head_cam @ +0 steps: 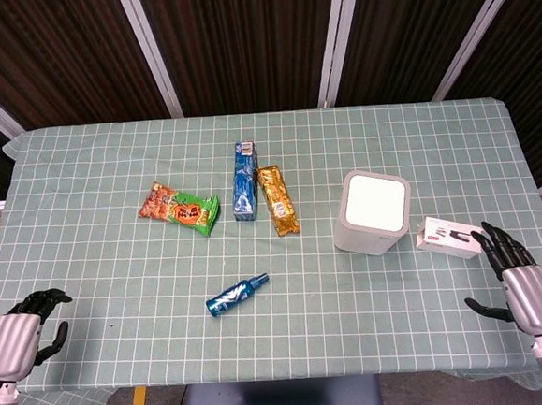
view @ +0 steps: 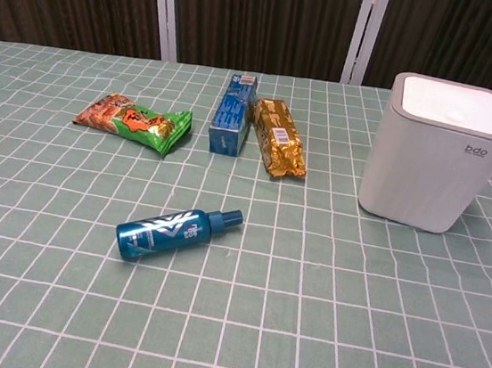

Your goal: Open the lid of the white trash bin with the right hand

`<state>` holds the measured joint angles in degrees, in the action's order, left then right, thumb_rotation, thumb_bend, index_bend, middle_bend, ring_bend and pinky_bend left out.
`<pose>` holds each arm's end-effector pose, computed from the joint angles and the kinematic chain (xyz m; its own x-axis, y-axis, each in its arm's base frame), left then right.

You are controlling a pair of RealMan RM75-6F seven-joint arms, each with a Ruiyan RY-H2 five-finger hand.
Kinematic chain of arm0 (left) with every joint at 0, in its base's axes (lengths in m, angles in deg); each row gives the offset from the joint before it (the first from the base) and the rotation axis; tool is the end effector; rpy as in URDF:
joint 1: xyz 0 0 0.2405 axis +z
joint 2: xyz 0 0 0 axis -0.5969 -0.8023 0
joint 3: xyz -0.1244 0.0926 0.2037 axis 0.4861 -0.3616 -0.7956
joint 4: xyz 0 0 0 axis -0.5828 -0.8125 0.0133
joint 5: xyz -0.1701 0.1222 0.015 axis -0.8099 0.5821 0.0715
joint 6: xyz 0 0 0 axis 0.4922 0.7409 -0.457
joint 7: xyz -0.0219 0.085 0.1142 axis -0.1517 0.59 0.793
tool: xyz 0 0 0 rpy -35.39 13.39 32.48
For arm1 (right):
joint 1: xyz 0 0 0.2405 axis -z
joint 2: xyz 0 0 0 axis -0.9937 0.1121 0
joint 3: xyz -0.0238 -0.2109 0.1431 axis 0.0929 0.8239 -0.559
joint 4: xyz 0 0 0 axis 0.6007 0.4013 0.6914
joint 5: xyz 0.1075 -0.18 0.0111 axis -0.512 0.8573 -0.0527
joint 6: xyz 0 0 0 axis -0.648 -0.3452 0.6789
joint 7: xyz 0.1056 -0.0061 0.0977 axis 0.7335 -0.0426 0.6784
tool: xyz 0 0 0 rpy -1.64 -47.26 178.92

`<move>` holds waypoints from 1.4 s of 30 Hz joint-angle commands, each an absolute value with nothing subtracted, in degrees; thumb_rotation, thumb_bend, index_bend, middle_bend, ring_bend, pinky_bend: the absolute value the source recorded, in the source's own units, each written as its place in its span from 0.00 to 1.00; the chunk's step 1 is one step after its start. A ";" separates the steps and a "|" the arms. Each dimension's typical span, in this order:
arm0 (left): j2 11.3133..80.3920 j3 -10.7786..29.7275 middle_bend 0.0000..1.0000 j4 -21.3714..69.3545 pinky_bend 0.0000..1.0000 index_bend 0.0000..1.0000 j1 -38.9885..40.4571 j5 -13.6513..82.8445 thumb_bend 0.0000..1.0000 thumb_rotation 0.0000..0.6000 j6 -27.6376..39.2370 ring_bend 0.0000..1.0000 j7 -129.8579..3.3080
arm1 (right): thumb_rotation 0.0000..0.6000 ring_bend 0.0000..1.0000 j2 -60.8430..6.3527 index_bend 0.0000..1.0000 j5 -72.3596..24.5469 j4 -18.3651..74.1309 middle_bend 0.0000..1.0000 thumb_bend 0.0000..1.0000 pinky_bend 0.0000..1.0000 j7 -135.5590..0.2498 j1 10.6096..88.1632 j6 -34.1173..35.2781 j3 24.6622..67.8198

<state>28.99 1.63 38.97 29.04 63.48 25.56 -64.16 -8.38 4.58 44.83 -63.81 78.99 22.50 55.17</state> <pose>-0.3110 0.1875 0.1424 0.4408 0.0397 0.8967 0.8932 -0.1181 -0.4339 -0.3042 -0.1735 0.1522 0.3301 -0.0240 0.9437 -0.9406 -0.0930 0.3266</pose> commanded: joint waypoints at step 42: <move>28.63 0.98 0.29 39.56 0.46 0.35 29.44 65.23 0.47 1.00 26.85 0.26 -63.87 | 1.00 0.62 5.43 0.00 -28.39 69.86 0.70 0.50 0.73 -90.69 52.63 -13.29 47.71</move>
